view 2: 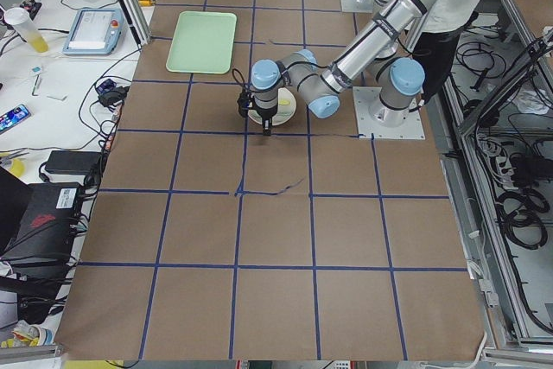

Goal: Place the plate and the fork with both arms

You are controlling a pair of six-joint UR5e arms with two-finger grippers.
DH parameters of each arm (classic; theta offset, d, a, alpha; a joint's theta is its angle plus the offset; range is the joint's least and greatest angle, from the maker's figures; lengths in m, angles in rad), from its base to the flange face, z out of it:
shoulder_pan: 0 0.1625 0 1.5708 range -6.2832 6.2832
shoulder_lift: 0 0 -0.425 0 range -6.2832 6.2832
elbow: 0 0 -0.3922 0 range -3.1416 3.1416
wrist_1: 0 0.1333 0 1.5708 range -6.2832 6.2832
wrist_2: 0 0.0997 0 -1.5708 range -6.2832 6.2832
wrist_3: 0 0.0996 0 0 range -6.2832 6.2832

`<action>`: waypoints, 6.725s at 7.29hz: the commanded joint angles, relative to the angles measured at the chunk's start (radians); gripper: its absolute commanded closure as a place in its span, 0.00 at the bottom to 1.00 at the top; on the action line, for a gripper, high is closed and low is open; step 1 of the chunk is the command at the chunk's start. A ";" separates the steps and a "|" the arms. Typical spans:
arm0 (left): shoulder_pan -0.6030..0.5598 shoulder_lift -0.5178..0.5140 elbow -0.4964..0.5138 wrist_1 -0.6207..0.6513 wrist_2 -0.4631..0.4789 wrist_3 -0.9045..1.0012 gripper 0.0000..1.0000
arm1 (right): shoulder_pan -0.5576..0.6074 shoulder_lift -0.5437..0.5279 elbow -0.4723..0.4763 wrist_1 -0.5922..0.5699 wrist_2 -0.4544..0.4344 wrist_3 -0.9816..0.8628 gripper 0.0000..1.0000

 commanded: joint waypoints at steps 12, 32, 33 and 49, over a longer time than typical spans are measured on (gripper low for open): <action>-0.022 0.012 0.041 0.010 -0.096 -0.052 1.00 | 0.000 0.000 0.000 -0.001 -0.001 0.000 0.00; -0.542 -0.541 0.789 -0.054 -0.384 -0.665 1.00 | 0.002 0.000 0.002 -0.001 -0.001 0.000 0.00; -0.559 -0.560 0.802 -0.044 -0.380 -0.668 1.00 | 0.002 0.000 0.002 0.001 0.000 0.000 0.00; -0.550 0.102 0.503 -0.510 0.112 -0.609 0.00 | 0.002 0.008 0.000 -0.002 0.000 0.000 0.00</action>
